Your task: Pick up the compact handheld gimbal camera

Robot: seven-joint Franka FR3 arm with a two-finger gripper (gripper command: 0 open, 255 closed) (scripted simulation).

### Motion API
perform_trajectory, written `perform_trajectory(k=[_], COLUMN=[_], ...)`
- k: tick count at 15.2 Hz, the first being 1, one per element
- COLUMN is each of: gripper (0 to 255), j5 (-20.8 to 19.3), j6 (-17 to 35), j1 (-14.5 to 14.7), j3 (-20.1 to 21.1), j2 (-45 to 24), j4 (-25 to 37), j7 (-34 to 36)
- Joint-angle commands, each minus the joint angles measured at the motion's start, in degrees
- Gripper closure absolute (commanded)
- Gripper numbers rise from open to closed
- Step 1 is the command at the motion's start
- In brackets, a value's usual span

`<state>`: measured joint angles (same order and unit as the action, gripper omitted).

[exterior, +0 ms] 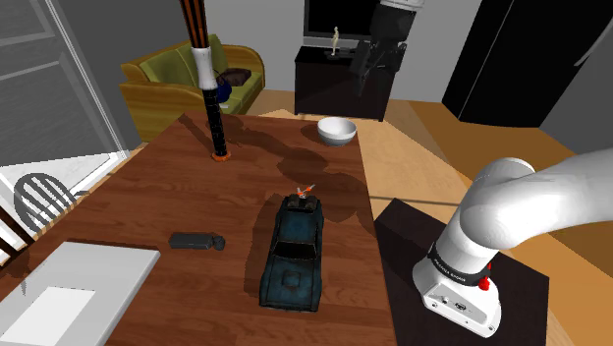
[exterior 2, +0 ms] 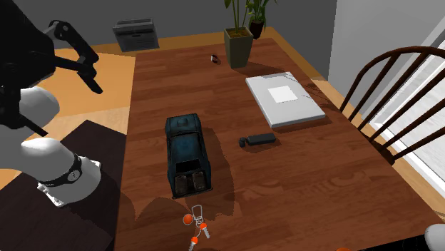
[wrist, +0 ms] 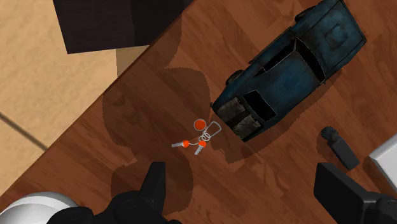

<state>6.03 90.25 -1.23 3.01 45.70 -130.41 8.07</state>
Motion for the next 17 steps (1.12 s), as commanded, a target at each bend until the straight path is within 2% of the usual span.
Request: perform_trajectory(k=[1, 9, 17], gripper=[0, 0, 0], j5=[0.0, 0.7, -0.7], j6=[0.0, 10.5, 18.8], j1=[0.0, 3.0, 5.3], j3=[0.0, 4.7, 9.6], j2=[0.0, -13.5, -28.8], j4=[0.0, 1.2, 6.2], j7=[0.0, -1.7, -2.3])
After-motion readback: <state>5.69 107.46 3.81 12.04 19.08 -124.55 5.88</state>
